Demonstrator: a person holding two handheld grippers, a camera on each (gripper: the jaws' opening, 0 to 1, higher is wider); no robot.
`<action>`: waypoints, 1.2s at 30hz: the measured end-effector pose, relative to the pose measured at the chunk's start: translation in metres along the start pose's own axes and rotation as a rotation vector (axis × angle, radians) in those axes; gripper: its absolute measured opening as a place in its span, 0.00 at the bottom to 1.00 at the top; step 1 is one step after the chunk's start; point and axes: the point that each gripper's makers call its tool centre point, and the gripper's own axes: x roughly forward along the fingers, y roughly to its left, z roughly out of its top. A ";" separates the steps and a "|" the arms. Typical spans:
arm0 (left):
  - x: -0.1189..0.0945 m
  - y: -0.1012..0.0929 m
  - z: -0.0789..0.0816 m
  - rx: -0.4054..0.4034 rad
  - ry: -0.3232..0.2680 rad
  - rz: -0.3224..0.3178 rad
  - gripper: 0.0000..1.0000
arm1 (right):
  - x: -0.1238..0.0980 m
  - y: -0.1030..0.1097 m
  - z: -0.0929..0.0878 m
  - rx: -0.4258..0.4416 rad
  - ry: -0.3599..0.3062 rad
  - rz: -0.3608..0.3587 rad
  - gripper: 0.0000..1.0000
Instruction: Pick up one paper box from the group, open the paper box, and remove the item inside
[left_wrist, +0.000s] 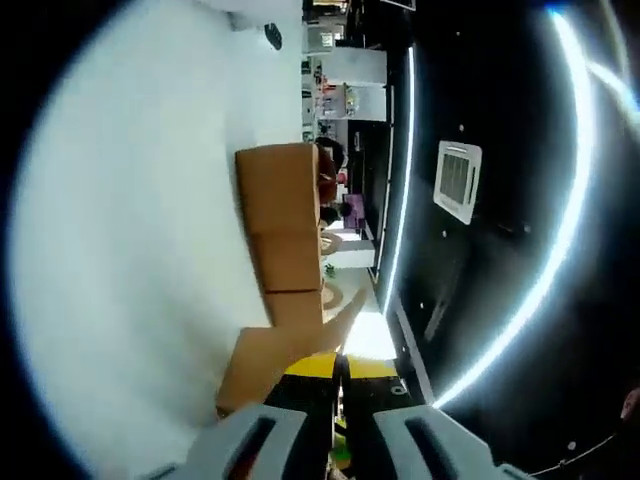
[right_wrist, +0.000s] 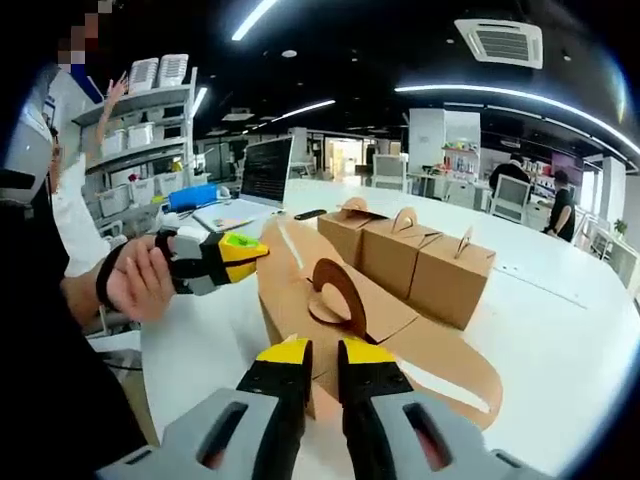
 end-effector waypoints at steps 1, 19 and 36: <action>-0.001 0.002 0.000 -0.004 0.001 0.006 0.04 | 0.000 0.000 0.000 0.000 0.000 0.000 0.12; 0.001 0.012 0.003 0.044 0.003 0.079 0.04 | 0.002 0.000 0.001 -0.003 -0.002 0.024 0.11; 0.003 0.025 0.000 0.177 0.056 0.159 0.04 | 0.003 0.001 0.001 -0.024 0.011 0.066 0.10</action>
